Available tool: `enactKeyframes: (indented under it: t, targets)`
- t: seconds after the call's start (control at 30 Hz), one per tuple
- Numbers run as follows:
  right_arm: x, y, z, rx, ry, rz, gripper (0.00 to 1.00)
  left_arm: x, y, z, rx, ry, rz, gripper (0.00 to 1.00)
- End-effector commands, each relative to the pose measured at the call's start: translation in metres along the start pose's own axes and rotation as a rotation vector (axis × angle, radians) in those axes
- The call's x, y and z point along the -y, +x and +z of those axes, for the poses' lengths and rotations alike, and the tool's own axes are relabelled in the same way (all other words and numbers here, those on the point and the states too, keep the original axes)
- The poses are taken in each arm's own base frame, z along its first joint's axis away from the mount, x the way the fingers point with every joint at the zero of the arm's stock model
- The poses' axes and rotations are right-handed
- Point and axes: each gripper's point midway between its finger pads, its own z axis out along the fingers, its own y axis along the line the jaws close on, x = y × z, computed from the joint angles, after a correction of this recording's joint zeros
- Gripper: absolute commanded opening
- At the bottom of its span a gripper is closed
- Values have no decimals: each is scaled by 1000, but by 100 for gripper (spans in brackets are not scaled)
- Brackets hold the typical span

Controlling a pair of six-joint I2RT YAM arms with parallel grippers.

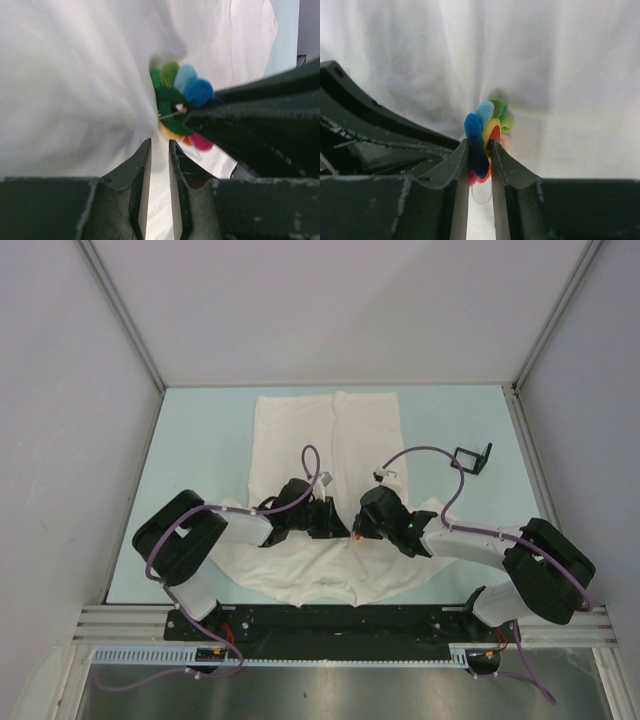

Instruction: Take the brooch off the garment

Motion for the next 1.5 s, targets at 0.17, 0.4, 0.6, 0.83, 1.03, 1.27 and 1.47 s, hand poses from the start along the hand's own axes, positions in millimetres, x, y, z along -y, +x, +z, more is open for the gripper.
enactKeyframes:
  t: [0.17,0.4,0.6,0.83,1.03,1.27,1.47]
  targets:
    - [-21,-22,2,-81,-253,-194,18,-11,15,-20,8,-27,49,25]
    - [-50,-9,3,-180,-443,-270,12,-11,21,-26,10,-19,42,25]
    - [-44,-13,16,-200,-437,-226,12,-5,16,-31,18,-12,53,25]
    - [-28,-21,25,-187,-402,-235,17,-7,13,-29,11,-3,40,24]
    - [-8,-24,31,-179,-306,-237,19,-12,13,-29,6,-6,25,24]
    - [18,-23,36,-159,-167,-212,6,-6,6,-35,19,3,35,24]
    - [29,-22,38,-138,-135,-193,7,-3,1,-36,19,17,22,25]
